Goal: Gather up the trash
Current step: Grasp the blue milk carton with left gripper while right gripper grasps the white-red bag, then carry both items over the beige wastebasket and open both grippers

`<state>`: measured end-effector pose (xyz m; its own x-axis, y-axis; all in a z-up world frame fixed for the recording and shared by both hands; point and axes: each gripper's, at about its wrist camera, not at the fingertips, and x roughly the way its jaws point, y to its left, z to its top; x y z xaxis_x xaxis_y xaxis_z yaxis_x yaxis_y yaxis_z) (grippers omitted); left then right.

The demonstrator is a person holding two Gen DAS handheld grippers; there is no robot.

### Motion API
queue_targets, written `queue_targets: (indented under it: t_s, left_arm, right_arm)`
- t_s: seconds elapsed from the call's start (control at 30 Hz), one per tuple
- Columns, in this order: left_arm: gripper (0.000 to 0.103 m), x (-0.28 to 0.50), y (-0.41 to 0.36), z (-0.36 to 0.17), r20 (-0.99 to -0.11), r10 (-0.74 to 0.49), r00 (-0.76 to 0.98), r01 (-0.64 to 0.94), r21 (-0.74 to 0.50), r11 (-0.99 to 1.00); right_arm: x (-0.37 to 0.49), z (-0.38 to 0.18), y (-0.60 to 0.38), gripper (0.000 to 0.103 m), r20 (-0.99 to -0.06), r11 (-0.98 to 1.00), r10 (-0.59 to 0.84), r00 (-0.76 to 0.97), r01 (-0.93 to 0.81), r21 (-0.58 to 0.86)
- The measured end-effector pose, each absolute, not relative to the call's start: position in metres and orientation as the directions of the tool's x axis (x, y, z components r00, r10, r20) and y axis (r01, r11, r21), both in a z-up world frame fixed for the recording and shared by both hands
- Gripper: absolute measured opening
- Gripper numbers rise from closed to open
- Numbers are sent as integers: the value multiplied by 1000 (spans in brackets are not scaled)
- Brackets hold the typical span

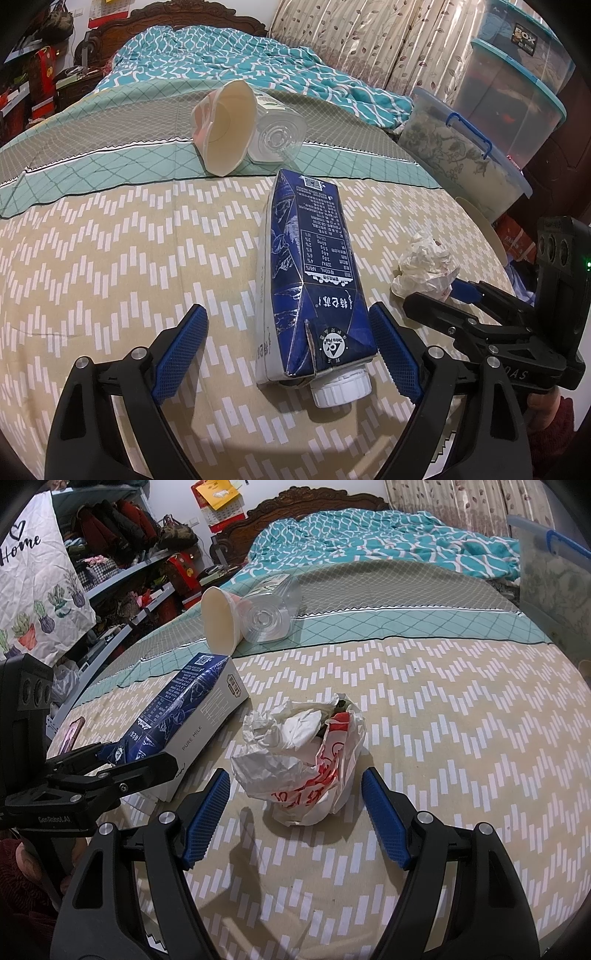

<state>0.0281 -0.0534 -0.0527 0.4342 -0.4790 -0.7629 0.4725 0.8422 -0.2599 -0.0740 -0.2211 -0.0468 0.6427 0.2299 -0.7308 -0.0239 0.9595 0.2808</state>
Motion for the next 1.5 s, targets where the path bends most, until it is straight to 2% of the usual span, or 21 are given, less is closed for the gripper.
queue_targets:
  t_s: [0.17,0.2,0.23,0.27,0.37,0.67,0.9,1.03,1.1,1.13,1.17,1.2,1.23,1.3,1.37,1.5]
  left_arm:
    - [77,27,-53,-52,-768,-470,435,476,-247,844]
    - [75,26,-55,-52,-770,-466,437,479,-239,844]
    - [68,26,-55,-52,-770,-463,439,484,-232,844]
    - [54,26,-57,-52,-767,-483,422,504,-244,829]
    - [52,26,-67,-50,-768,-499,402,528,-251,811]
    - [52,36,-145,-32,-761,-585,282,648,-299,701]
    - [52,40,-277,-15,-757,-633,164,788,-285,545]
    - [52,41,-366,-12,-762,-641,91,843,-284,456]
    - [52,41,-406,-13,-769,-636,63,860,-281,426]
    - [53,42,-429,-14,-771,-636,45,867,-285,408]
    - [57,44,-447,-14,-771,-635,34,870,-290,399]
    - [67,47,-468,-16,-775,-632,22,871,-296,392]
    - [87,50,-487,-18,-783,-621,32,870,-284,404]
    - [86,55,-510,-18,-783,-617,80,864,-254,434]
    - [82,59,-509,-14,-774,-629,72,851,-281,443]
    - [82,61,-466,-2,-735,-672,90,841,-305,446]
  right_arm:
    - [-76,-46,-221,71,-728,960,230,646,-28,279]
    - [-75,-47,-222,60,-729,959,230,645,-23,282]
    - [-76,-48,-223,46,-727,957,230,647,-14,290]
    - [-76,-47,-226,41,-722,953,235,650,-11,301]
    - [-81,-44,-231,39,-702,948,242,670,-8,319]
    - [-101,-30,-313,39,-655,925,139,743,138,353]
    - [-142,-18,-446,39,-629,851,-66,775,373,370]
    - [-154,-21,-514,39,-641,798,-131,757,464,385]
    - [-155,-27,-544,41,-653,771,-156,741,504,388]
    - [-153,-30,-554,45,-658,764,-166,734,517,385]
    - [-151,-32,-563,53,-663,760,-177,728,529,378]
    - [-147,-36,-575,60,-678,748,-194,709,554,365]
    - [-150,-39,-581,71,-678,730,-200,707,569,378]
    - [-162,-36,-591,71,-651,698,-230,724,589,408]
    - [-173,-32,-591,71,-632,688,-244,735,591,422]
    - [-188,-26,-577,69,-594,681,-223,773,560,472]
